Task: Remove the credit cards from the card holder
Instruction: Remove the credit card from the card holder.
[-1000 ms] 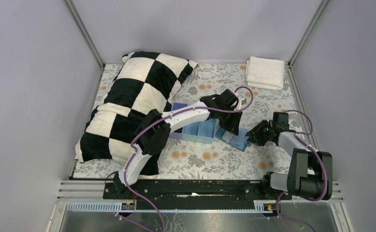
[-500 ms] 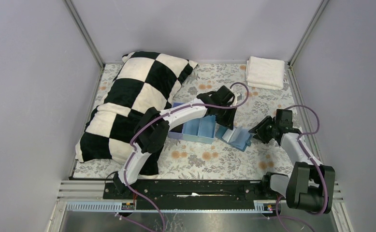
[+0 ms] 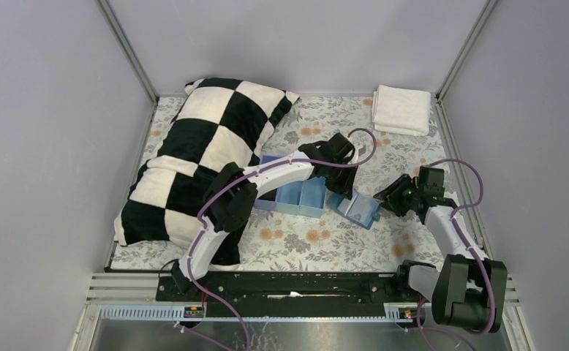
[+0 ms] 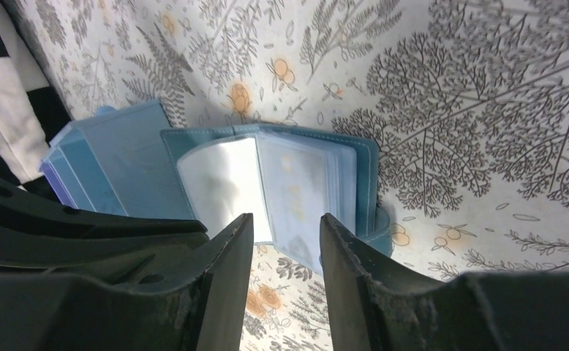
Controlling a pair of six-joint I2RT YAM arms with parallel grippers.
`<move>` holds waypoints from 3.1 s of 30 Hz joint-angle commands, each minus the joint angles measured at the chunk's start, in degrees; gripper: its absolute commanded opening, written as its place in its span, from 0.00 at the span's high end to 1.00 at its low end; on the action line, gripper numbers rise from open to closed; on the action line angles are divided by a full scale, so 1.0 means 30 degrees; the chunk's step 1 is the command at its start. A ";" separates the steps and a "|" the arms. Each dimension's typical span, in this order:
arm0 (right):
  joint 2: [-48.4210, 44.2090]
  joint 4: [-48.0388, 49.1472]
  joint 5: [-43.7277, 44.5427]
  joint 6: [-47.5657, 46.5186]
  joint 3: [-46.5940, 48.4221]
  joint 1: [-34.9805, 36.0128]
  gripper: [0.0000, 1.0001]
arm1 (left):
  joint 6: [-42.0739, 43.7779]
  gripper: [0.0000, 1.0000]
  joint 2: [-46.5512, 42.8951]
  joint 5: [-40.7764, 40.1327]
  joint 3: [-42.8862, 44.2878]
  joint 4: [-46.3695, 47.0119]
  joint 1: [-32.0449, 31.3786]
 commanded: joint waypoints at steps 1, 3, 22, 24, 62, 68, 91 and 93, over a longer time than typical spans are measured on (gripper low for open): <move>-0.0256 0.0681 -0.1184 0.0266 -0.0715 0.0098 0.54 | 0.0171 0.83 -0.0556 0.0201 -0.0028 0.0813 -0.0050; -0.0082 0.0843 -0.1452 0.0229 -0.0937 0.0098 0.54 | 0.0197 0.82 -0.0309 -0.0017 0.0001 0.0811 -0.0043; 0.1357 0.1413 -0.1778 0.0806 0.0237 0.1153 0.52 | 0.0684 0.81 0.1223 -0.0612 0.0077 0.0662 0.0016; 0.1755 0.1621 -0.1814 0.0863 0.0169 0.1386 0.52 | 0.0699 0.80 0.1247 -0.0705 0.0066 0.0586 0.0018; 0.1880 0.1855 0.0367 0.0383 -0.1649 0.2295 0.44 | 0.0267 0.73 0.2023 0.0263 -0.0019 0.0573 -0.0361; 0.2185 0.3069 -0.0527 0.0657 -0.1932 0.2296 0.45 | 0.0522 0.72 0.1041 -0.0322 -0.0093 0.0192 -0.0361; 0.1892 0.2352 0.1227 0.0536 -0.1857 0.2266 0.45 | -0.0389 0.59 -0.1860 0.0162 0.0938 0.0552 -0.0329; 0.1697 0.1848 0.1689 0.0335 -0.1759 0.2266 0.45 | -0.0694 0.59 -0.1683 0.0436 0.0834 0.0858 -0.0450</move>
